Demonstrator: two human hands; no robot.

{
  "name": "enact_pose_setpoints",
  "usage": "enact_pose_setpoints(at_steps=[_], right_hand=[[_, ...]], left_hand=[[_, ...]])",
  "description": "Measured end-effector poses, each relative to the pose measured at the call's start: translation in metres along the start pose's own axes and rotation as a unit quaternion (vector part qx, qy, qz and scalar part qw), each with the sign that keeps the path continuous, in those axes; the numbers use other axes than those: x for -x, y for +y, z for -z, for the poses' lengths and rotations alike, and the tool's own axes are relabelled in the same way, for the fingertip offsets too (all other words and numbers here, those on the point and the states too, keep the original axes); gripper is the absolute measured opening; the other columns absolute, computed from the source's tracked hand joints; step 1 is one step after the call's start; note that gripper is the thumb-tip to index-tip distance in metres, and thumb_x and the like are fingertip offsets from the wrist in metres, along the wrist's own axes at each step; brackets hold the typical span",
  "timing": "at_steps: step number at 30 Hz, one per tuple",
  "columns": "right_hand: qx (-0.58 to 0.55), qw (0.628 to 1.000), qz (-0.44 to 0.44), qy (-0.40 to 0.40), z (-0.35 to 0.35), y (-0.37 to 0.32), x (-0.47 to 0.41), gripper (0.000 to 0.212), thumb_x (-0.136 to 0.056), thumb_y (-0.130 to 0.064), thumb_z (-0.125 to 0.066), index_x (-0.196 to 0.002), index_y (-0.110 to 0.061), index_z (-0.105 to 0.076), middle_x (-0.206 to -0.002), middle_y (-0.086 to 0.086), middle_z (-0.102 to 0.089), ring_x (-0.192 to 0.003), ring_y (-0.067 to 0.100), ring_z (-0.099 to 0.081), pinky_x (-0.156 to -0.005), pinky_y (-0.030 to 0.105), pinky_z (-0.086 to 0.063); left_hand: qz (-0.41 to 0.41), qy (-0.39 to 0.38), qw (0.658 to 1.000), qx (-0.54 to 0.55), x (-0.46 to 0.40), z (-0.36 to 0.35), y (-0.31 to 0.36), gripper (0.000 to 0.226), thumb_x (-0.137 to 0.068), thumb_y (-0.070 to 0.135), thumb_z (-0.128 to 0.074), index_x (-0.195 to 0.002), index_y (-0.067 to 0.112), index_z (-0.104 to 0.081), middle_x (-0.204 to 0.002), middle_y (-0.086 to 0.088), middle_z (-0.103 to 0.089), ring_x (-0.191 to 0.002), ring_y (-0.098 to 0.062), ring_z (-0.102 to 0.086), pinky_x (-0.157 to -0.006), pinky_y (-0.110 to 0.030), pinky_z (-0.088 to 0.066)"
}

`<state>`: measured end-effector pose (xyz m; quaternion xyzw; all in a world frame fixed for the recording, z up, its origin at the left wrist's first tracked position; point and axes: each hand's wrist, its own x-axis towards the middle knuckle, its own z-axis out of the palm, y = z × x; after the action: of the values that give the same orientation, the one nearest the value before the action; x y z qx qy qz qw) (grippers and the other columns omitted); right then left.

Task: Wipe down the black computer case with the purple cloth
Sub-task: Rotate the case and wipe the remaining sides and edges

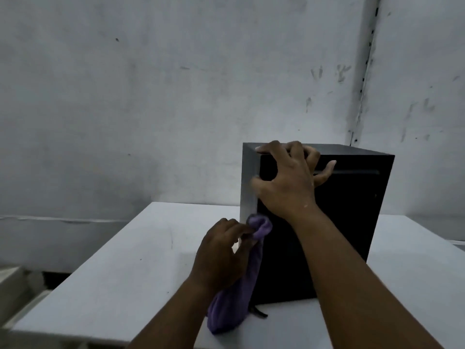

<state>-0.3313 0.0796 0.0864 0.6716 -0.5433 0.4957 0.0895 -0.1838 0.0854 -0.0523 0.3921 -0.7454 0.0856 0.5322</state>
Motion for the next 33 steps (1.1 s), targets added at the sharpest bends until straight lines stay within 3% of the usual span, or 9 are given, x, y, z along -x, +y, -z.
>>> enact_pose_setpoints(at_steps=[3,5,8,12,17,20,27,30,33], right_hand=[[-0.055,0.998,0.007,-0.027,0.029,0.024,0.001,0.045,-0.070,-0.030,-0.078,-0.105,-0.050,-0.059,-0.108,-0.021,-0.045,-0.125,0.007,-0.025,-0.121,0.064,0.013],[-0.101,0.993,0.010,-0.066,0.047,0.043,-0.003,0.044,-0.065,-0.035,-0.077,-0.101,-0.053,-0.059,-0.109,-0.027,-0.047,-0.120,0.001,-0.026,-0.124,0.060,-0.003],[-0.134,0.989,-0.003,-0.064,0.059,0.058,-0.003,0.045,-0.062,-0.040,-0.077,-0.099,-0.060,-0.059,-0.128,-0.019,-0.042,-0.133,0.012,-0.029,-0.121,0.053,-0.026],[-0.123,0.991,-0.031,-0.039,0.049,0.054,0.012,0.054,-0.079,-0.032,-0.083,-0.103,-0.067,-0.050,-0.152,-0.014,-0.015,-0.154,0.020,-0.005,-0.125,0.060,-0.017],[-0.189,0.979,-0.045,-0.059,0.051,0.056,0.009,0.057,-0.079,-0.014,-0.082,-0.101,-0.059,-0.057,-0.154,-0.012,-0.018,-0.157,0.016,0.000,-0.126,0.061,0.000],[-0.216,0.973,-0.031,-0.076,0.050,0.063,0.006,0.055,-0.076,-0.011,-0.080,-0.103,-0.055,-0.061,-0.154,-0.013,-0.019,-0.156,0.010,0.004,-0.125,0.059,0.008],[-0.256,0.965,-0.044,-0.047,0.040,0.082,-0.011,0.041,-0.059,-0.051,-0.077,-0.099,-0.055,-0.068,-0.142,-0.010,-0.033,-0.146,0.011,-0.029,-0.123,0.060,-0.020],[-0.253,0.966,-0.052,-0.030,0.037,0.082,-0.015,0.043,-0.055,-0.067,-0.080,-0.094,-0.054,-0.068,-0.138,-0.014,-0.037,-0.144,0.010,-0.032,-0.123,0.057,-0.023],[-0.260,0.964,-0.046,-0.018,0.034,0.083,-0.017,0.046,-0.052,-0.070,-0.083,-0.091,-0.053,-0.069,-0.136,-0.015,-0.040,-0.143,0.006,-0.033,-0.124,0.055,-0.022]], left_hand=[[0.048,0.078,0.995,0.043,-0.011,0.005,0.004,0.004,-0.093,0.018,-0.066,-0.094,0.016,-0.069,-0.085,0.009,-0.063,-0.076,-0.003,-0.053,-0.072,-0.007,-0.037],[0.104,0.118,0.985,0.069,-0.022,0.007,0.001,0.004,-0.094,0.018,-0.065,-0.097,0.016,-0.067,-0.090,0.008,-0.065,-0.082,-0.001,-0.058,-0.071,-0.008,-0.042],[0.204,0.115,0.965,0.117,-0.038,0.005,0.004,0.008,-0.098,0.013,-0.065,-0.097,0.021,-0.064,-0.098,0.007,-0.065,-0.089,0.000,-0.061,-0.070,-0.011,-0.045],[0.274,0.092,0.945,0.153,-0.059,-0.004,0.017,0.011,-0.101,0.015,-0.059,-0.106,0.024,-0.064,-0.109,0.009,-0.064,-0.099,-0.007,-0.059,-0.077,-0.014,-0.043],[0.321,0.053,0.927,0.185,-0.070,-0.018,0.027,0.016,-0.105,0.021,-0.052,-0.090,0.023,-0.054,-0.081,0.009,-0.060,-0.075,-0.010,-0.054,-0.065,-0.023,-0.040],[0.331,0.057,0.923,0.189,-0.068,-0.029,0.033,0.012,-0.107,0.020,-0.050,-0.096,0.019,-0.054,-0.083,0.004,-0.061,-0.077,-0.014,-0.056,-0.065,-0.027,-0.042],[0.251,0.086,0.943,0.198,-0.077,-0.046,0.064,0.012,-0.105,0.018,-0.051,-0.096,0.024,-0.053,-0.094,0.002,-0.061,-0.087,-0.014,-0.059,-0.072,-0.022,-0.045],[0.293,0.122,0.929,0.193,-0.096,-0.043,0.052,0.005,-0.105,0.019,-0.052,-0.105,0.019,-0.057,-0.114,-0.002,-0.058,-0.104,-0.018,-0.057,-0.088,-0.026,-0.043],[0.356,0.090,0.901,0.230,-0.106,-0.044,0.037,0.013,-0.108,0.027,-0.046,-0.115,0.020,-0.055,-0.117,-0.002,-0.061,-0.110,-0.021,-0.060,-0.089,-0.031,-0.046]])
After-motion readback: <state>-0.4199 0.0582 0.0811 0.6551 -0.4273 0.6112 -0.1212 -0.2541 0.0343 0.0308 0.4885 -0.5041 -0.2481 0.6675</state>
